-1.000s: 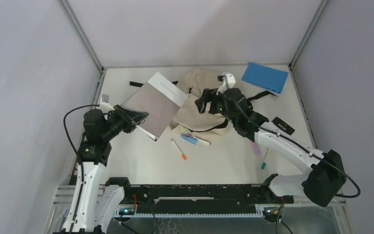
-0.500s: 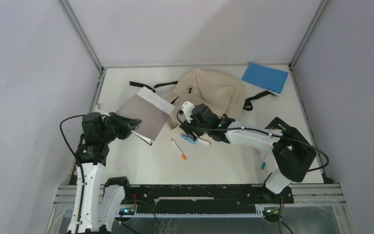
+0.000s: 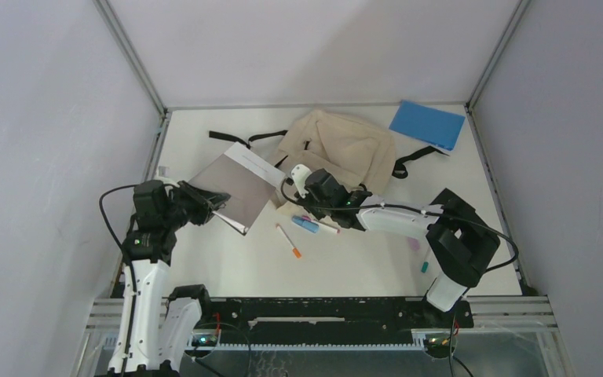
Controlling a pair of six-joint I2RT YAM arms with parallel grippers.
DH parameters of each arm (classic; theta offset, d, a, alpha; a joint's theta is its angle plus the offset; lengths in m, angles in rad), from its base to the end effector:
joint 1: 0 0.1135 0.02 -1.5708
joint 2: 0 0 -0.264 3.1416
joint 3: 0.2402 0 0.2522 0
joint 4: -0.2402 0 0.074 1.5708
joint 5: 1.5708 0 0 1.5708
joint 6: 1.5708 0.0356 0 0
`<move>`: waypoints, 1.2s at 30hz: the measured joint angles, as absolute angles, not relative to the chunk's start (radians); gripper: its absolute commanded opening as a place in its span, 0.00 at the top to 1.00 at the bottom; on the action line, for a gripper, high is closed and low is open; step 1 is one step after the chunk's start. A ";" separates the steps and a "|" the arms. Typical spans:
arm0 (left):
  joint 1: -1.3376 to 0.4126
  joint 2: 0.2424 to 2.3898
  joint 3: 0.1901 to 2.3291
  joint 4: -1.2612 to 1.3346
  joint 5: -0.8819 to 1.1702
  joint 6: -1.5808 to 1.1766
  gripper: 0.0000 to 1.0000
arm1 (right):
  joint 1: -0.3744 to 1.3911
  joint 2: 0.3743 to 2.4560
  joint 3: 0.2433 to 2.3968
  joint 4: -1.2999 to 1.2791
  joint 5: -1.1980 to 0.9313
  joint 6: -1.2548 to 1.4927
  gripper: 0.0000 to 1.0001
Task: Pack the student bag
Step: Place the book in the student bag.
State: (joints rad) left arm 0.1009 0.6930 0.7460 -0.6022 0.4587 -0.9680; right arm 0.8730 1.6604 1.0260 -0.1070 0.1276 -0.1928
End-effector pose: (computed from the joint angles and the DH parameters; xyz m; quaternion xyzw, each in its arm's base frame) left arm 0.1495 -0.0007 0.2998 -0.3371 0.7877 -0.3800 0.3487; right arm 0.2329 0.2707 0.2058 -0.4419 0.7998 0.0791 0.3985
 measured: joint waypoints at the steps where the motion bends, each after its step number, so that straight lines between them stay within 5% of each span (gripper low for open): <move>1: 0.101 0.694 0.746 -0.602 0.460 -0.968 1.00 | 0.872 1.661 1.026 -0.103 0.132 -0.194 0.51; 4: 0.101 0.694 0.746 -0.602 0.470 -0.968 1.00 | 0.872 1.668 1.027 -0.096 0.145 -0.194 0.36; 10: 0.101 0.694 0.746 -0.602 0.476 -0.968 1.00 | 0.872 1.693 1.030 -0.088 0.148 -0.197 0.35; 13: 0.101 0.694 0.746 -0.602 0.477 -0.968 1.00 | 0.872 1.711 1.030 -0.078 0.154 -0.196 0.42; 19: 0.102 0.694 0.746 -0.602 0.478 -0.968 1.00 | 0.870 1.734 1.044 -0.073 0.192 -0.196 0.98; 36: 0.118 0.673 0.683 -0.416 0.588 -1.015 1.00 | 0.559 1.630 1.297 -0.202 -0.132 0.169 1.00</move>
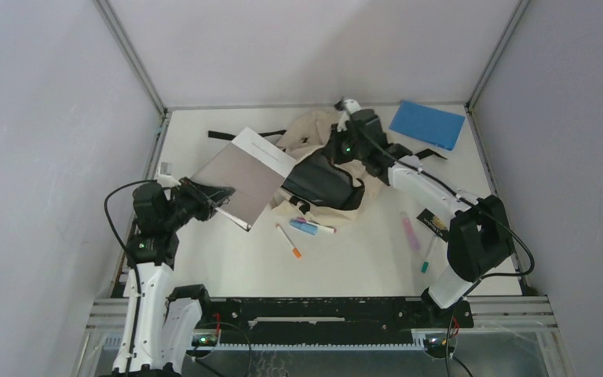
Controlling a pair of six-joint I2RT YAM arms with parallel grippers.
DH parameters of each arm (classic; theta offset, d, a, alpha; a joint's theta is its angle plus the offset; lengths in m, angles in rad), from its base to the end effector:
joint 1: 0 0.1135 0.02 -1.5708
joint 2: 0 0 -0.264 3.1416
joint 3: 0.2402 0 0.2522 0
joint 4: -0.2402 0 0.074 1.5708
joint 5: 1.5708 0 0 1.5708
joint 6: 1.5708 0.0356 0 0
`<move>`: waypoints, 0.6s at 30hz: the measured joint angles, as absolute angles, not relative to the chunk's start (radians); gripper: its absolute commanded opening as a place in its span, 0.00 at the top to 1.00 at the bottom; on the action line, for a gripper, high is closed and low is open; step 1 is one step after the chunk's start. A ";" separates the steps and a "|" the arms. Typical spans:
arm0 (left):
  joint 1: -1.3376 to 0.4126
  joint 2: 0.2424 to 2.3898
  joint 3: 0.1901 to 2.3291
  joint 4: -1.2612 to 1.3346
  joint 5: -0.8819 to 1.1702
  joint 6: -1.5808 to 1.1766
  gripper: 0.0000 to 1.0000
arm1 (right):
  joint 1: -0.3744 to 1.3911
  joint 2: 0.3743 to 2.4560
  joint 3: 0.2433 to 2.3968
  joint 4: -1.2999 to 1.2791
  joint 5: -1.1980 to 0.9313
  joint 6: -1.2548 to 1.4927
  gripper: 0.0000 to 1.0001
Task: Pack the student bag
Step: Place the book in the student bag.
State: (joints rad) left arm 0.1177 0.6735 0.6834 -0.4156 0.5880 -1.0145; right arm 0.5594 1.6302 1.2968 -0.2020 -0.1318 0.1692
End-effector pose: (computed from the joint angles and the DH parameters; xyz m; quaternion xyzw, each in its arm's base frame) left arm 0.1545 -0.0016 0.2997 -0.2941 0.7601 -0.4463 0.3696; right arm 0.3203 0.2060 0.2978 -0.2001 0.8443 0.2294 0.4410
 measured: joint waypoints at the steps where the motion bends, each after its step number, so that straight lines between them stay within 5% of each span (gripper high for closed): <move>1: 0.118 0.668 0.662 -0.385 0.603 -1.027 1.00 | 0.522 1.630 1.299 -0.194 -0.173 0.223 1.00; 18: 0.080 0.644 0.484 -0.209 0.714 -1.155 1.00 | 0.474 1.633 1.333 -0.120 -0.245 0.505 1.00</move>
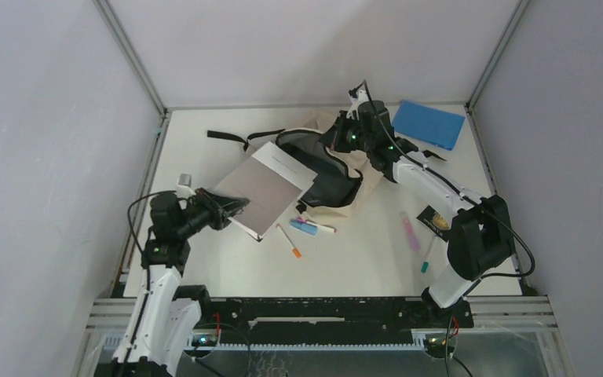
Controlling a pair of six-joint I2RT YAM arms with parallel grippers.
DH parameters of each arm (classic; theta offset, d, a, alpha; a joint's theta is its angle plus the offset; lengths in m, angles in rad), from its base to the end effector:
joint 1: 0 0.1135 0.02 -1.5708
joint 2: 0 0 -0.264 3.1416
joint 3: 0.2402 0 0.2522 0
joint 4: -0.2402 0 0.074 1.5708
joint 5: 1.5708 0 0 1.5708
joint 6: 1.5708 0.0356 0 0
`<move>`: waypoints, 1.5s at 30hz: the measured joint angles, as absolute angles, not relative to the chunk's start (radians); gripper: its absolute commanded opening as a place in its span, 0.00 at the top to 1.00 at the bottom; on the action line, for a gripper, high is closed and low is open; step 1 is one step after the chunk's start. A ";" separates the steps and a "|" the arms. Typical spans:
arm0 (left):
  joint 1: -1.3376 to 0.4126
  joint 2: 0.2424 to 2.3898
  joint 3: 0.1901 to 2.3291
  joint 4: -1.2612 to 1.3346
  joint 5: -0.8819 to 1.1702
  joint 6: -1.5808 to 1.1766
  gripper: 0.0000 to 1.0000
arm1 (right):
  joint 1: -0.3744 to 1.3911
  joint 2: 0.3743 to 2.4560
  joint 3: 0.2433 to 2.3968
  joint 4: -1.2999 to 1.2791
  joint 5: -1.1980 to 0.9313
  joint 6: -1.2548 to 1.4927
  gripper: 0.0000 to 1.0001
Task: Pack the student bag
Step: Place the book in the student bag.
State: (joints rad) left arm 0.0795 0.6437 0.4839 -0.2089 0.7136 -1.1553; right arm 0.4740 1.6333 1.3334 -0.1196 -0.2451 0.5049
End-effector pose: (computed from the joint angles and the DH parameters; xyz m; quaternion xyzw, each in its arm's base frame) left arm 0.1557 -0.0110 0.2558 -0.2863 0.7445 -0.5189 0.3075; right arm 0.3407 0.1845 0.3177 -0.0537 0.8335 0.3445 0.4287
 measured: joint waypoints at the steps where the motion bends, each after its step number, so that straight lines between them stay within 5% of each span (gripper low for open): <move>1: 0.054 0.659 0.466 -0.182 0.700 -1.184 1.00 | 0.481 1.633 1.334 -0.116 -0.245 0.508 1.00; 18: -0.152 1.155 0.455 0.321 0.565 -1.439 1.00 | 0.568 1.629 1.334 -0.009 -0.323 0.548 1.00; 36: -0.241 1.832 0.829 0.746 0.582 -1.480 1.00 | 0.557 1.641 1.364 -0.019 -0.525 0.527 1.00; 45: -0.256 1.995 0.924 0.790 0.609 -1.482 0.40 | 0.542 1.682 1.367 -0.017 -0.553 0.541 1.00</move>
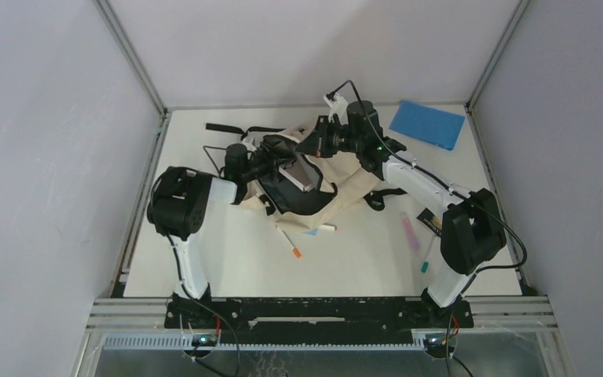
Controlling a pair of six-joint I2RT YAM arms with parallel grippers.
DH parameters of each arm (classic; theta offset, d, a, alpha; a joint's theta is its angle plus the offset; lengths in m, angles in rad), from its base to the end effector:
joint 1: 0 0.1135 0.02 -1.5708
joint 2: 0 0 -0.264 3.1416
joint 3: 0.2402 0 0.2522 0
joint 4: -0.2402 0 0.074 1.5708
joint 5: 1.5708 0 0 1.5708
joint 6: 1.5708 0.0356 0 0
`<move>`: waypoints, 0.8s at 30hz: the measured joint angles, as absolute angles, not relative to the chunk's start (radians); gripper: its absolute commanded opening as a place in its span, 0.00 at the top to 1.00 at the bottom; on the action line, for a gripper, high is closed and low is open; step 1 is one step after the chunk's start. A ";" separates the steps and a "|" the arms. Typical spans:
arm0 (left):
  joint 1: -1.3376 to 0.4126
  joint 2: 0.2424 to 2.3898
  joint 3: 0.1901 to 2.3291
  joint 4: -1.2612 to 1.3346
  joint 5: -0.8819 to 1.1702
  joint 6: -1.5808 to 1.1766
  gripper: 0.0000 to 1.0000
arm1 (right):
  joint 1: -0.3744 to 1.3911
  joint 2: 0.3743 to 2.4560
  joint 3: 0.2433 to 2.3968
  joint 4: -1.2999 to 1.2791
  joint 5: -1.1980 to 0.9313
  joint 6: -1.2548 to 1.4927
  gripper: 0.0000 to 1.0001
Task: Pack the student bag
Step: Place the book in the student bag.
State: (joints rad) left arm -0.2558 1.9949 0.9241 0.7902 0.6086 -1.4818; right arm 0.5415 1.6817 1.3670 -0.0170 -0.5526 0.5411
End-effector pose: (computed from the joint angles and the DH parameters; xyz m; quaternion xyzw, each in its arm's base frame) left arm 0.3798 -0.1204 0.1393 -0.2912 0.7272 -0.5926 0.1876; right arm 0.3326 0.2218 0.3231 -0.1586 0.7832 0.4782 0.3643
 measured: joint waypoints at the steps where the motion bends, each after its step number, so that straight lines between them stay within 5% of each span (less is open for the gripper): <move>1: -0.257 1.996 0.926 0.785 0.611 -1.477 0.24 | 0.537 1.687 1.367 -0.017 -0.557 0.544 1.00; 4: -0.257 1.998 0.926 0.741 0.619 -1.451 0.01 | 0.526 1.699 1.367 -0.017 -0.563 0.556 1.00; 24: -0.258 1.757 0.926 0.244 0.639 -1.163 0.00 | 0.466 1.725 1.367 -0.010 -0.509 0.625 1.00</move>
